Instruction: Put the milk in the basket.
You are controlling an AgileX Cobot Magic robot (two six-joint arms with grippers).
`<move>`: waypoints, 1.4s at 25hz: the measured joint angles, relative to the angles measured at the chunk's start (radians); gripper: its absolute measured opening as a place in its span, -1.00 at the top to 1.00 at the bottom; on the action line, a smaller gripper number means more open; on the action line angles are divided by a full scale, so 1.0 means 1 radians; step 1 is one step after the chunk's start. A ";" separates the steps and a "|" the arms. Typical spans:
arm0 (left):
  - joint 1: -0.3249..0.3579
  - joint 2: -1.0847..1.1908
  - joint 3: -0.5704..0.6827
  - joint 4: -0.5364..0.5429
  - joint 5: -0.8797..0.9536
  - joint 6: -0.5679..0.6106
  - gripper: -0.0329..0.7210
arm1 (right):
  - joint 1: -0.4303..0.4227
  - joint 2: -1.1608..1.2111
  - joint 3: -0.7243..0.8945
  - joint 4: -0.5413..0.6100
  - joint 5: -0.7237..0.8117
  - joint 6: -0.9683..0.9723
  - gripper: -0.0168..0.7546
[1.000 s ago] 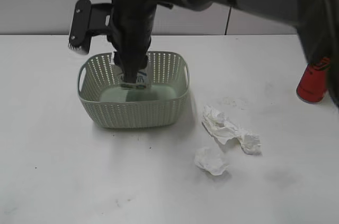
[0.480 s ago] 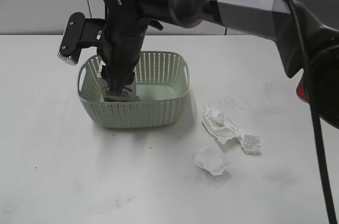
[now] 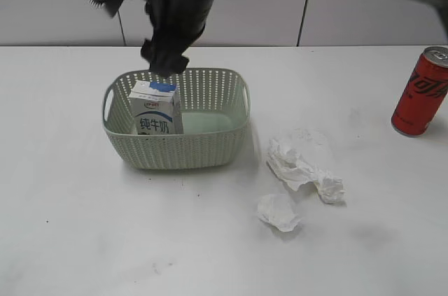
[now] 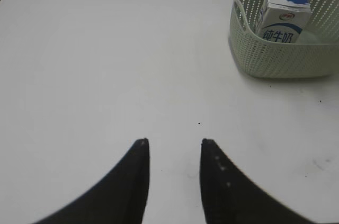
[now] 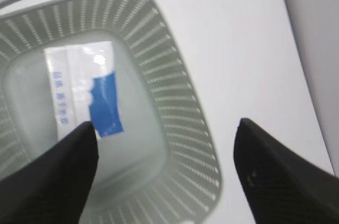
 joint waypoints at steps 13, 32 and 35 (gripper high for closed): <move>0.000 0.000 0.000 0.000 0.000 0.000 0.29 | -0.285 -0.266 -0.003 0.013 0.296 0.408 -0.58; 0.000 0.000 0.000 0.000 0.000 0.000 0.29 | -0.744 -0.805 0.567 0.101 0.312 0.463 -0.57; 0.000 0.000 0.000 0.000 0.000 0.000 0.29 | -0.744 -0.952 0.699 0.136 0.311 0.463 -0.57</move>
